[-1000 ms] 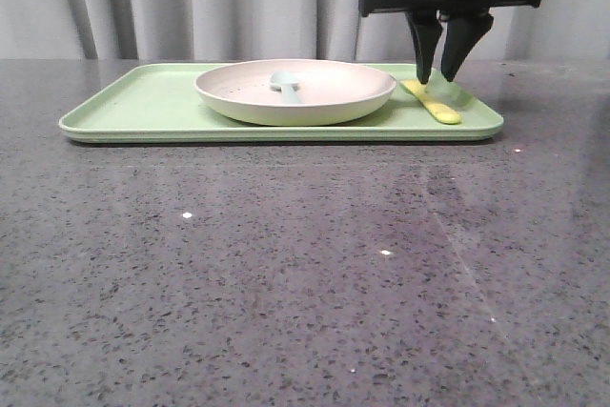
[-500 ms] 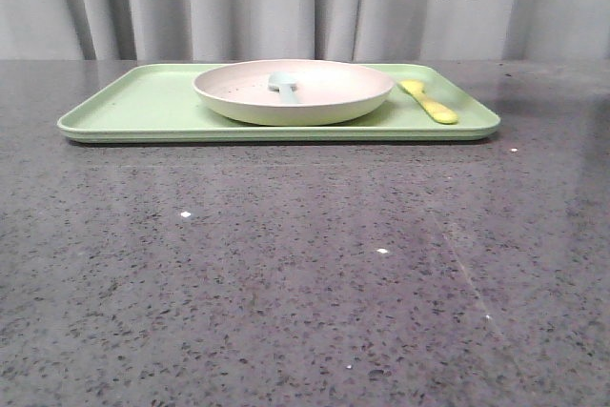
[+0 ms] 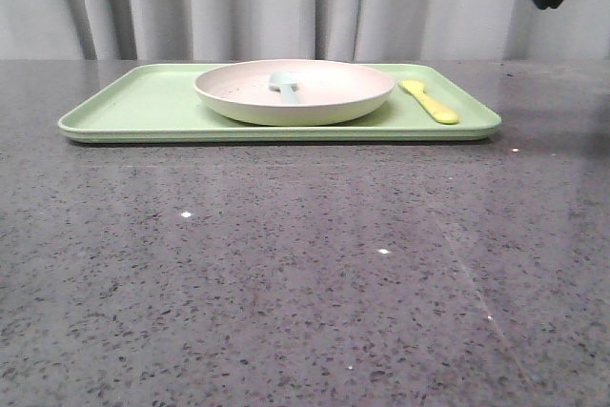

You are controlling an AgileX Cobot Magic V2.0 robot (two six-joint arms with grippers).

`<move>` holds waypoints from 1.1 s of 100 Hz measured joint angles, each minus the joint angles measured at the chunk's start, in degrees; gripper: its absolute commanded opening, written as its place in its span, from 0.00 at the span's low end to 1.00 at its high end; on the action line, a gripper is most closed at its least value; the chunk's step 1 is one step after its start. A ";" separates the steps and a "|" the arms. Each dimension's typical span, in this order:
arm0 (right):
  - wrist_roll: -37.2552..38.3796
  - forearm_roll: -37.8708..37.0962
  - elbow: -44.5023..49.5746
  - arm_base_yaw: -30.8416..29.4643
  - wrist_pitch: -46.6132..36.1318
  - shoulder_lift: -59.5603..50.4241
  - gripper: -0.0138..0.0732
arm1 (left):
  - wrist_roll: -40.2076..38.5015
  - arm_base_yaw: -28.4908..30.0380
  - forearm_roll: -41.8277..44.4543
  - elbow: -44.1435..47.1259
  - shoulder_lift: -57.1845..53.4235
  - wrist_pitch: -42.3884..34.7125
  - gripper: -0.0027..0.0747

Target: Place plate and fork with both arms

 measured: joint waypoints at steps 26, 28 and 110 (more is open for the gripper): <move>0.03 -0.11 15.98 0.00 -9.89 -14.65 0.08 | 0.00 0.00 0.00 0.00 0.00 -1.03 0.26; 0.03 -0.20 17.15 0.00 -10.66 -15.88 0.08 | 0.00 0.00 0.00 0.00 0.00 -1.03 0.24; 0.14 -5.26 47.38 0.00 -27.65 -56.13 0.08 | 0.00 0.00 0.00 3.27 -7.98 -1.62 0.01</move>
